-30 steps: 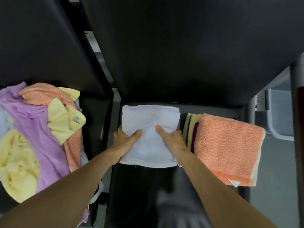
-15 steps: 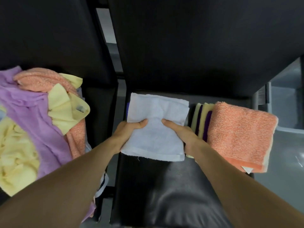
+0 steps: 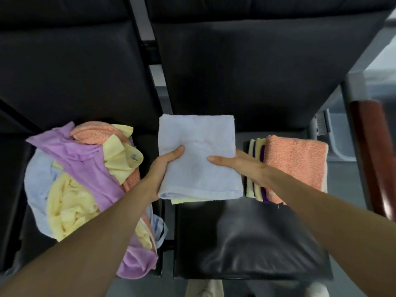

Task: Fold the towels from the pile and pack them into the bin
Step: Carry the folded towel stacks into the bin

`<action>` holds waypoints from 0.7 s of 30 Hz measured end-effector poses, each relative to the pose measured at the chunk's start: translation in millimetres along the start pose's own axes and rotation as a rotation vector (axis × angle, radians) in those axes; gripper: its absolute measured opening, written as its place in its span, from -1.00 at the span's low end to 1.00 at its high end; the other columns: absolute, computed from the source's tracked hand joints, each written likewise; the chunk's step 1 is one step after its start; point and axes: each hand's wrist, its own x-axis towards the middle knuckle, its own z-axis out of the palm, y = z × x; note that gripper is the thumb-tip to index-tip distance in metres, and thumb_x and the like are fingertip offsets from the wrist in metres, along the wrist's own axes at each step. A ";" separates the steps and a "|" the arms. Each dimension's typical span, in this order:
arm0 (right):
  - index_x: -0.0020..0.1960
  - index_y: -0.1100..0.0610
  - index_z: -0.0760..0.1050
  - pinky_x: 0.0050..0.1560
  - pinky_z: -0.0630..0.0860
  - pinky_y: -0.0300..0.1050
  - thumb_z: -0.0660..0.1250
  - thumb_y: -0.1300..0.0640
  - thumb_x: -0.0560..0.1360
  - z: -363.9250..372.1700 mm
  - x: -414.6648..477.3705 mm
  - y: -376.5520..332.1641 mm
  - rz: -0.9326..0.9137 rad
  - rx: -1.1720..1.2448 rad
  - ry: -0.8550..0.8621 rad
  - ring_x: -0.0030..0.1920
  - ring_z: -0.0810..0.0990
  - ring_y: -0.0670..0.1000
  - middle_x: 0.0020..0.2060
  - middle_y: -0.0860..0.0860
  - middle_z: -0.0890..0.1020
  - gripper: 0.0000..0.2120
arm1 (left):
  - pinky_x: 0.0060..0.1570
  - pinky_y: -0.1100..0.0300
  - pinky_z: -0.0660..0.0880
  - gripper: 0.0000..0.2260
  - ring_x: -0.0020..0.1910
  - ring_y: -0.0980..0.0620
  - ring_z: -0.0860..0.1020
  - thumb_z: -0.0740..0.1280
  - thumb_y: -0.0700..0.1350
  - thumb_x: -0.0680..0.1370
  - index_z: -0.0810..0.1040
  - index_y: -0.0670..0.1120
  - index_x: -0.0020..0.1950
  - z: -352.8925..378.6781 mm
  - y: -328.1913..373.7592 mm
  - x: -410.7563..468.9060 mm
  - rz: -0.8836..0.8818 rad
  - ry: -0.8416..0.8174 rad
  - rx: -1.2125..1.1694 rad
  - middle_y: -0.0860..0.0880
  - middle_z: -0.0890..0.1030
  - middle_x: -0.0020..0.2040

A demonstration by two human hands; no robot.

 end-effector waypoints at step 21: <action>0.19 0.13 0.56 0.30 0.48 0.07 0.49 -0.15 0.37 -232.1 -492.5 -6.2 -0.314 0.298 0.310 0.12 0.64 0.05 0.05 0.02 0.70 -0.49 | 0.13 -0.07 0.55 -0.59 0.05 -0.16 0.65 0.50 0.02 0.40 0.60 -0.15 0.16 449.5 -3.9 -308.8 0.315 -0.145 0.426 -0.15 0.69 0.03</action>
